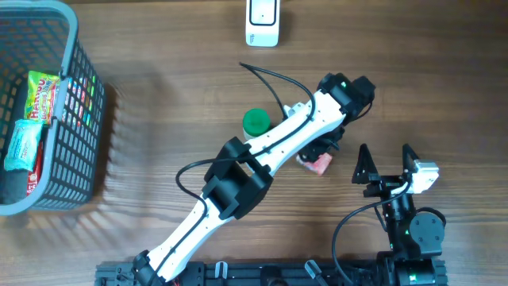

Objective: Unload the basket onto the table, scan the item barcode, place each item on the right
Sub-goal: 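Carry the Kleenex pack past the scanner and place it right of the jar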

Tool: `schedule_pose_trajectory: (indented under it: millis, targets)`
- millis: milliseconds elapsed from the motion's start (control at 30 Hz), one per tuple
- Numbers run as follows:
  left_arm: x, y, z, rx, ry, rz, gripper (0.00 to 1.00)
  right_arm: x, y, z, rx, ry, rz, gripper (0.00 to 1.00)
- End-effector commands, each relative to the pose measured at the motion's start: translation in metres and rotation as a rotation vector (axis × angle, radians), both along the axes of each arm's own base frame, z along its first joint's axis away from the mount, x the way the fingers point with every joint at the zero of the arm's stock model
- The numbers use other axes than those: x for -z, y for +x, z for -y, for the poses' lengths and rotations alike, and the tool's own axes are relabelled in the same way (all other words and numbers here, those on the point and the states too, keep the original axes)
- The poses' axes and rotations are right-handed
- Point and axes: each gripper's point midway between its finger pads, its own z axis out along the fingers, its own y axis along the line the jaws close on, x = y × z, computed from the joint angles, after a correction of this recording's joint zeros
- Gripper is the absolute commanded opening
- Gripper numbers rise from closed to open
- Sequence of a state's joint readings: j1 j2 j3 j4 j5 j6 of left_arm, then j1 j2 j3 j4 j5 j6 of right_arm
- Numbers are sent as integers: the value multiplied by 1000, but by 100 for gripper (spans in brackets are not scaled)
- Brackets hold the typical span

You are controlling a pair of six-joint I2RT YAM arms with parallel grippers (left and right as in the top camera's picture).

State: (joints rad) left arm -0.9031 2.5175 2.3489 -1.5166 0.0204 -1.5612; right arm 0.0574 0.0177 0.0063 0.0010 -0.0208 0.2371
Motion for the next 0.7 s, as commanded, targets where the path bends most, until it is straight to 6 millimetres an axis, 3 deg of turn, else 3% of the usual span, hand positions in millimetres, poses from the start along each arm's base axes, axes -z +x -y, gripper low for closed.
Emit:
schedule_pose_trajectory:
  millis: [0, 67, 167, 233, 333, 367, 433, 533, 667]
  targets:
    - [5, 3, -3, 28, 9, 5, 88, -1, 0, 1, 9, 2, 7, 100]
    - [0, 6, -1, 42, -3, 22, 100, -1, 0, 1, 9, 2, 7, 100]
    - [-23, 22, -3, 90, -19, 105, 100, -1, 0, 1, 9, 2, 7, 100]
    - [-49, 37, -3, 129, -48, 182, 100, -1, 0, 1, 9, 2, 7, 100]
    - [-120, 63, -8, 196, -150, 336, 100, -1, 0, 1, 9, 2, 7, 100]
    - [-153, 72, -19, 200, -188, 392, 100, -1, 0, 1, 9, 2, 7, 100]
    - [-193, 75, -52, 147, -205, 430, 100, -1, 0, 1, 9, 2, 7, 100]
    - [-232, 69, -115, 74, -174, 435, 100, -1, 0, 1, 9, 2, 7, 100]
    - [-281, 59, -143, 172, -292, 501, 100, -1, 0, 1, 9, 2, 7, 100]
